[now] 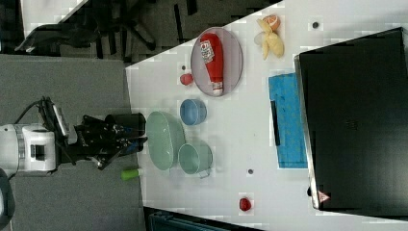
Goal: Flap open oven.
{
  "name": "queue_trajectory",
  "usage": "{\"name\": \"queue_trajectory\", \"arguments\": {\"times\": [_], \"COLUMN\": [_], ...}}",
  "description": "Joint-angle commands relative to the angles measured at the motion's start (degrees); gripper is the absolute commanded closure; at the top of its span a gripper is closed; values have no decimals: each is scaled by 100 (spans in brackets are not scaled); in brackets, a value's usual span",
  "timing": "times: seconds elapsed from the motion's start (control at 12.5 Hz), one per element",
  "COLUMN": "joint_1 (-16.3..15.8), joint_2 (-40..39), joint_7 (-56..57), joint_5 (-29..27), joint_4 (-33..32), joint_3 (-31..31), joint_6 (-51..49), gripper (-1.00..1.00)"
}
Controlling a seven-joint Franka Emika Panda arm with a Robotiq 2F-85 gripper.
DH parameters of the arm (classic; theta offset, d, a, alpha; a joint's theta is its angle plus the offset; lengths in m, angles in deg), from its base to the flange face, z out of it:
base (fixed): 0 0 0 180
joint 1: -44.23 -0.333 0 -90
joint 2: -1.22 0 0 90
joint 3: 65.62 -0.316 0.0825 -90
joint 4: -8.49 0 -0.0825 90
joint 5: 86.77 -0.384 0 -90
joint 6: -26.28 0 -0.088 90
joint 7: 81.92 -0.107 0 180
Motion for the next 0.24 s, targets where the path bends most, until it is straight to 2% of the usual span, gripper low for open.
{"name": "queue_trajectory", "arguments": {"times": [0.08,0.24], "joint_1": [-3,-4], "joint_2": [32,19], "joint_7": [-264,-264], "joint_5": [-11,-11], "joint_4": [-31,-32], "joint_3": [-6,-7], "joint_6": [29,29], "gripper": [65,65]}}
